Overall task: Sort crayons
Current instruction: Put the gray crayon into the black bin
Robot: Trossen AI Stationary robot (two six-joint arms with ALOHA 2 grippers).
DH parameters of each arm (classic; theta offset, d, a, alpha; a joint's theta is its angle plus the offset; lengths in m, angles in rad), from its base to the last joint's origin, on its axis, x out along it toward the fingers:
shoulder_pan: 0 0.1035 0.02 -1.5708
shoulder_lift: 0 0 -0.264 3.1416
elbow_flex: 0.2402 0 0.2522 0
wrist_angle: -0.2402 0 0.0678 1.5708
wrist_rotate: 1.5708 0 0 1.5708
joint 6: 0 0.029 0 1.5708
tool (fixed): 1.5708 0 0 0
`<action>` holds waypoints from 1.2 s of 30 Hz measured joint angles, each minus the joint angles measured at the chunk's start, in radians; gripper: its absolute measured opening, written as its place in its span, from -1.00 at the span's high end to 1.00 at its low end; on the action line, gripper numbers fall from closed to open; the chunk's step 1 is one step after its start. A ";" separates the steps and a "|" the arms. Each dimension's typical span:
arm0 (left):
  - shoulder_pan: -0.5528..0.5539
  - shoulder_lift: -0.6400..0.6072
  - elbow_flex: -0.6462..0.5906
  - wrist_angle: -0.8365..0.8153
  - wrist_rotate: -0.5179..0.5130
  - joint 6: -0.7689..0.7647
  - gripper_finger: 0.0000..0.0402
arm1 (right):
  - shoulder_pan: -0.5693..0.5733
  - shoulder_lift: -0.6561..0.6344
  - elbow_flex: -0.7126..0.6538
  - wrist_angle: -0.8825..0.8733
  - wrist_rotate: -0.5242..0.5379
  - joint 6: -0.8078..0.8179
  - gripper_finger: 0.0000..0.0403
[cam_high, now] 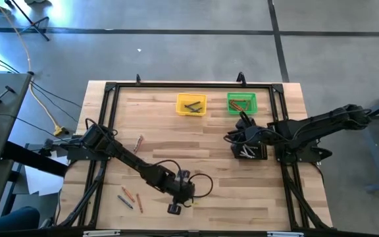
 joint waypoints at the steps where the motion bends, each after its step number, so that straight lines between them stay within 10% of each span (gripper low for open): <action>1: 0.000 0.000 0.000 -0.002 -0.009 0.000 0.55 | 0.000 0.003 0.001 0.010 0.002 -0.009 0.61; 36: 0.043 0.067 0.000 0.004 -0.034 0.096 0.55 | 0.000 0.007 0.000 0.031 -0.002 0.050 0.61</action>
